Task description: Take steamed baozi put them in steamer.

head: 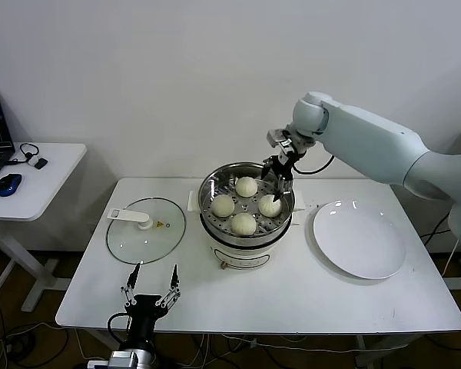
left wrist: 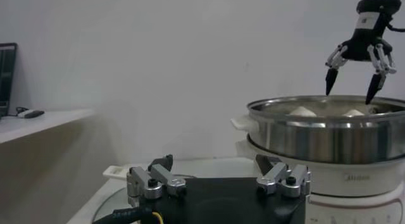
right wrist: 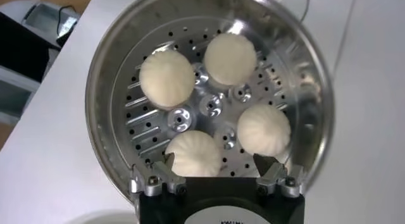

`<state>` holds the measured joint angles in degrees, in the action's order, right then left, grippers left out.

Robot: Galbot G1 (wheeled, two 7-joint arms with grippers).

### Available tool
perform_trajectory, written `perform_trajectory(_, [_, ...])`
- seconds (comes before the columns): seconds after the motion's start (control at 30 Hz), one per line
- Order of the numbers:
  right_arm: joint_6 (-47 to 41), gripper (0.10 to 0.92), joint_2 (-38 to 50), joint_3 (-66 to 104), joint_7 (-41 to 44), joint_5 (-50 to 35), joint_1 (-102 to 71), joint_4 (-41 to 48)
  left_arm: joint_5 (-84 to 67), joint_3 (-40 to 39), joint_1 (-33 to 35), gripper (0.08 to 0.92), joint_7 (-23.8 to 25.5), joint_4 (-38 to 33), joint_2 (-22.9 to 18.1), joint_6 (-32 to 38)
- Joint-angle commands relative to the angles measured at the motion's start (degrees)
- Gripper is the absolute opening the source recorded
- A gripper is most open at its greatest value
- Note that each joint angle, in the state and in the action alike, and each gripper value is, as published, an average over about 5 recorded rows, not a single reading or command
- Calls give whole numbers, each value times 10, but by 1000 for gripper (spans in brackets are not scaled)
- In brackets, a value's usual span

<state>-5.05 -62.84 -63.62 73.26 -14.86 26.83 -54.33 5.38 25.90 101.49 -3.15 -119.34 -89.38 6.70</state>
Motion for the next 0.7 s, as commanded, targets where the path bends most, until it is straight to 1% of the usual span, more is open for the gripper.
perform_trajectory(0.03, [20, 823, 61, 62, -42, -40, 7, -35, 1, 1, 1, 823, 1, -5, 2, -3])
perform_trajectory(0.23, [34, 823, 123, 146, -89, -35, -29, -81, 1, 1, 0, 823, 0, -9, 2, -5])
perform_trajectory(0.43, [41, 823, 205, 222, -173, -29, -82, -148, 3, 0, 0, 823, 0, -11, 1, -6])
perform_trajectory(0.57, [32, 823, 259, 309, -233, -29, -168, -191, 4, 0, 1, 823, 0, -13, 1, -6])
perform_trajectory(0.7, [29, 823, 301, 439, -290, -35, -304, -239, 6, 0, 4, 823, 0, -13, 1, -5])
